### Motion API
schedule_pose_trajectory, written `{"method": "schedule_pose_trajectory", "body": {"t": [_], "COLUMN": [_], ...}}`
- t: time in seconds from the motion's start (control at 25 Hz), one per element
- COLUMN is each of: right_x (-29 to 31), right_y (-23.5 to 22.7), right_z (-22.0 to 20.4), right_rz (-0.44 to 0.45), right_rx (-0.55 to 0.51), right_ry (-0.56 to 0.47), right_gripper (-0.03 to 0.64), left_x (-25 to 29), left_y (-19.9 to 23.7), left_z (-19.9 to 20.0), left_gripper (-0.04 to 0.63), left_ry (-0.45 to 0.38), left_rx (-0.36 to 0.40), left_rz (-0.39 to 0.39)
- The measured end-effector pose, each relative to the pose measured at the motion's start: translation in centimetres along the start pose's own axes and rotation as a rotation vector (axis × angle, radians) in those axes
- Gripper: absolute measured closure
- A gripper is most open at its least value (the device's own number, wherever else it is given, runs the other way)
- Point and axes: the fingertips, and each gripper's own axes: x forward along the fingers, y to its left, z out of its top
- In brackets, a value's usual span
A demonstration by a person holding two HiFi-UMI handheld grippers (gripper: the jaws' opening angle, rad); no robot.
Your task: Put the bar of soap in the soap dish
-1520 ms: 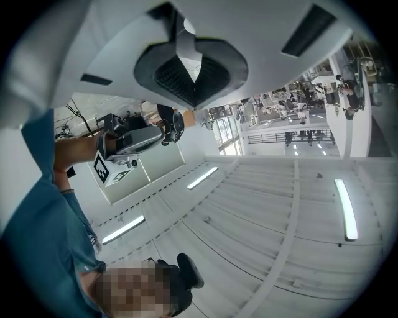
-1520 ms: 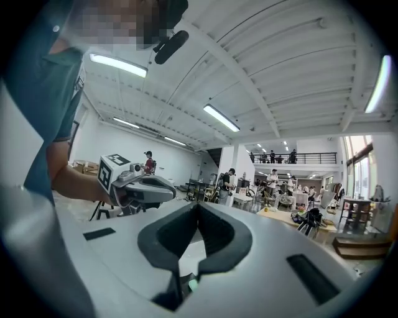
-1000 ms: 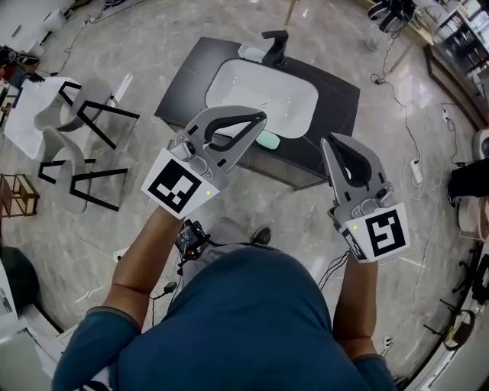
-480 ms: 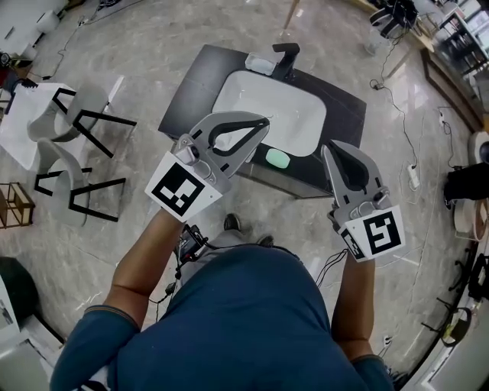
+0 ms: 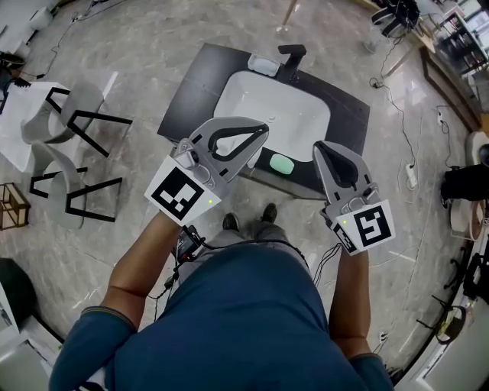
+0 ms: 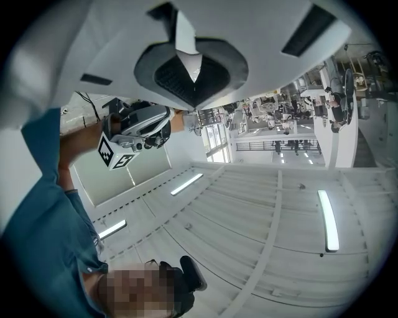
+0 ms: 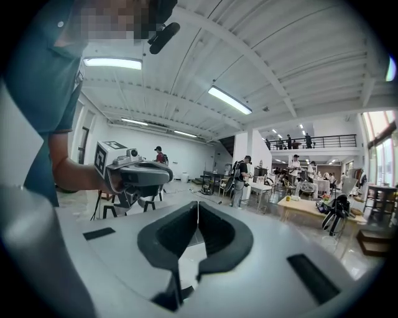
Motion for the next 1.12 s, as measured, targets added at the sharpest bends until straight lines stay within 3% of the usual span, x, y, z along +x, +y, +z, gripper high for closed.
{"method": "schedule_pose_trajectory", "body": {"t": [0.56, 0.68, 1.12], "right_x": [4.1, 4.9, 6.8], "right_y": [-1.2, -1.1, -0.5], "right_z": [-7.3, -9.6, -19.0], "right_rz": [0.148, 0.179, 0.278], "right_rx": [0.049, 0.061, 0.075], "right_ry": [0.080, 0.131, 0.323], "right_gripper": [0.597, 0.538, 0.427], "left_x": [0.1, 0.0, 0.7], "left_y": [1.5, 1.8, 2.7], "left_z": [-2.4, -2.9, -4.5], "left_gripper": [0.595, 0.595, 0.595], "left_ry": [0.072, 0.084, 0.125], "left_rx": [-0.031, -0.040, -0.080], "left_rz": [0.101, 0.113, 0.138]}}
